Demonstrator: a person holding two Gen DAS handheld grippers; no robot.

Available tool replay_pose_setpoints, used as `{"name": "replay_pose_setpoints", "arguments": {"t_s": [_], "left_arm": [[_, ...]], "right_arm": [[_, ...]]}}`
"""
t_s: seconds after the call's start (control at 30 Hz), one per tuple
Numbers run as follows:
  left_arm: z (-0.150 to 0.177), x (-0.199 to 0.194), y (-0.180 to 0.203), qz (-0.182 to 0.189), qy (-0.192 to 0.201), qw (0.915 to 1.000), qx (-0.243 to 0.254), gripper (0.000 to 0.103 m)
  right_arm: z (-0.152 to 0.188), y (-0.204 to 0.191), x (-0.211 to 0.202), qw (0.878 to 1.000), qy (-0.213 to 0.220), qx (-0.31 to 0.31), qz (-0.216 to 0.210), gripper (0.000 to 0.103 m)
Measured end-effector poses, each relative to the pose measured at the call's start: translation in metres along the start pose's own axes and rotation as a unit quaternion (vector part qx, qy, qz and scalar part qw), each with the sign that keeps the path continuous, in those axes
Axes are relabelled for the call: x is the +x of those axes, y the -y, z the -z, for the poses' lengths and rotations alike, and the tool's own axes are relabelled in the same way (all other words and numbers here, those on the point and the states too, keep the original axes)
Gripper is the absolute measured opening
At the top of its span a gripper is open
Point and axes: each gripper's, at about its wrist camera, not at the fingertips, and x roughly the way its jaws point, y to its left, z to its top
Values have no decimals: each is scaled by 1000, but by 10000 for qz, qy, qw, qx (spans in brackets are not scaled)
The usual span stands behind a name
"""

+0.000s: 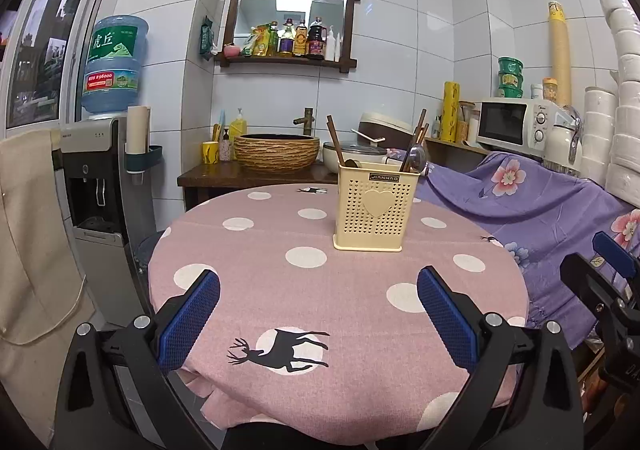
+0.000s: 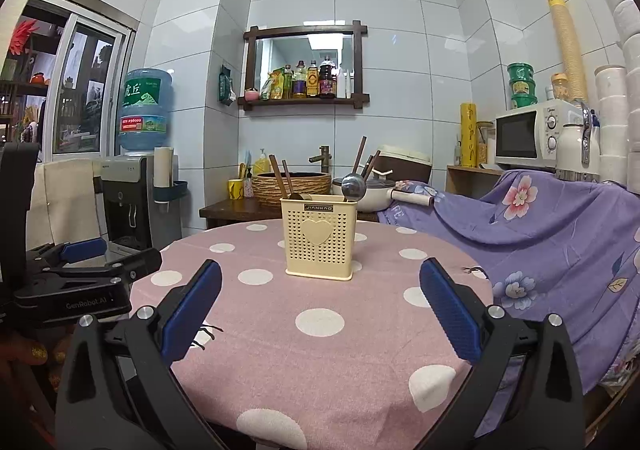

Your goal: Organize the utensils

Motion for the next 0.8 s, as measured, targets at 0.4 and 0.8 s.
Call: {"name": "replay_pose_setpoints", "arguments": {"t_s": [0.4,0.8], "left_arm": [[2,1,-7,13,-49,9999,-137,97],[2,2,-8,26,-82,9999,-144,97]], "right_arm": [[2,-2,2,10000,-47,34,23,97],[3,-2,3,9999,-84,58,22,97]]}}
